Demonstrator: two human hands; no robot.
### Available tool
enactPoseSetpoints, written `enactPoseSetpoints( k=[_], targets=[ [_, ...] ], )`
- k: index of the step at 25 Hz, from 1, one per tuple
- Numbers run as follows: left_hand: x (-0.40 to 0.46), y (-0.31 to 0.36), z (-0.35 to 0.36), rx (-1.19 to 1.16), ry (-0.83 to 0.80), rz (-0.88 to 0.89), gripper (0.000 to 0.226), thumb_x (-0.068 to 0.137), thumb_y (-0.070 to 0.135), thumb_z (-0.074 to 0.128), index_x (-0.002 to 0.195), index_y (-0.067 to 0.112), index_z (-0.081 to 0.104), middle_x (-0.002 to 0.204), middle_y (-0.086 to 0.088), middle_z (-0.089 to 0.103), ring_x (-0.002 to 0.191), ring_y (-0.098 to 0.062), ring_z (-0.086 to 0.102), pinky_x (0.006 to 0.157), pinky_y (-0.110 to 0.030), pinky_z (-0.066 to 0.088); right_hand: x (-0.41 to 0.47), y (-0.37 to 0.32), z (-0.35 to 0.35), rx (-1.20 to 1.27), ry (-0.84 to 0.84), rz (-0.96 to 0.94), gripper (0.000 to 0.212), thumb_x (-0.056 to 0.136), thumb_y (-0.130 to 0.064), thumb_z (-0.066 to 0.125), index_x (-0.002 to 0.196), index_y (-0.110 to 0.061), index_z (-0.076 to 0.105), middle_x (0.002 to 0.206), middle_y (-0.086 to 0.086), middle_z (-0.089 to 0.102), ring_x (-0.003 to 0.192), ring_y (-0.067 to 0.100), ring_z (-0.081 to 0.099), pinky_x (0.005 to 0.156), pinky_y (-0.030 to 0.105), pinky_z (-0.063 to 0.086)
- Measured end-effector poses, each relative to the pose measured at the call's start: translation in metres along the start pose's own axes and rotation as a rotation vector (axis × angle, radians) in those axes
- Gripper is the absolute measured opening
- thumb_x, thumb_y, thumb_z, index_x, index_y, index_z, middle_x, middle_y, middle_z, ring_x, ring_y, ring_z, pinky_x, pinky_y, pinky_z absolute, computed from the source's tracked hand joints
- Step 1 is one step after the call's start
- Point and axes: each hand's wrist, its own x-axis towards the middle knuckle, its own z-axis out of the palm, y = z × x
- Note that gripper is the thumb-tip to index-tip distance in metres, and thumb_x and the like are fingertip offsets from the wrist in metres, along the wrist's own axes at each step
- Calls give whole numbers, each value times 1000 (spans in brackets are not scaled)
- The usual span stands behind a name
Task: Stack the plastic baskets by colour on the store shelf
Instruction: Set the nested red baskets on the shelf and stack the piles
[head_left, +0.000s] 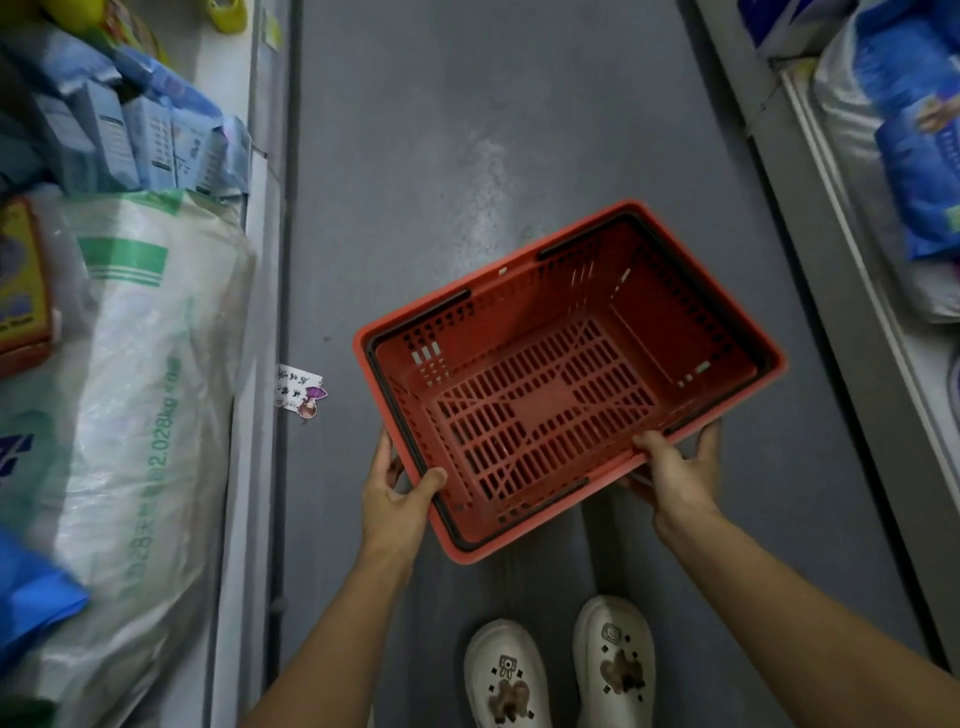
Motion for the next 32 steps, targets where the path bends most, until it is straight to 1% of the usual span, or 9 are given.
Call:
enactPoseSetpoints(
  k=[2,6,9,11,13,18,24,28,32],
  targets=[
    [-19,15,-3,-11,21,-43,85,85,0,69,150,40,32,135,-4,59,123,-25,59,99,-55,50,-18,-20,-7,-21,14,11,89,85,-6,61,147,-49,16,90,9,71,76,25,71,57,34,59],
    [-59,51,-14,-30,66,-139,86,84,2,71,149,41,31,137,-12,59,120,-31,61,96,-58,51,-70,-61,-25,-26,72,82,94,75,-27,72,143,-55,14,120,12,68,102,33,68,90,59,53],
    [-97,94,-18,-33,86,-148,85,82,-1,71,147,42,36,130,-18,63,114,-34,64,93,-59,52,-95,-82,-44,-16,87,94,105,53,-52,71,138,-60,12,130,11,63,109,36,65,92,62,50],
    [-125,129,-18,-46,91,-127,83,82,-1,71,145,42,41,128,-20,64,114,-35,64,92,-59,53,-119,-107,-61,-40,95,64,103,51,-58,69,137,-62,13,137,9,58,115,36,62,93,64,48],
    [-154,162,-17,-62,92,-87,80,82,-1,72,143,44,44,128,-19,64,114,-35,64,90,-59,54,-157,-145,-79,-36,80,29,101,55,-54,70,138,-60,12,143,7,52,120,36,58,94,64,47],
    [-233,244,-15,-118,51,17,76,83,0,70,141,43,48,130,-10,64,105,-32,69,80,-54,59,-230,-222,-127,118,34,-40,99,78,-22,74,149,-46,9,150,9,42,123,34,55,98,58,48],
    [-316,302,-27,-97,-12,130,73,81,4,73,138,43,51,136,-8,60,116,-31,64,88,-56,56,-316,-266,-180,182,80,-142,108,61,-38,79,146,-51,14,155,3,36,128,34,51,100,58,45],
    [-386,312,-51,-74,-80,190,74,82,5,73,141,42,47,135,-11,60,107,-32,68,83,-56,58,-391,-252,-228,280,98,-191,110,56,-44,79,141,-58,11,153,3,38,127,36,51,98,61,46],
    [-467,310,-72,6,-182,231,74,84,7,72,142,44,45,133,-10,62,94,-30,73,77,-56,59,-464,-214,-287,390,141,-174,110,58,-43,78,141,-60,7,152,6,38,122,34,52,94,51,47]
  ],
)
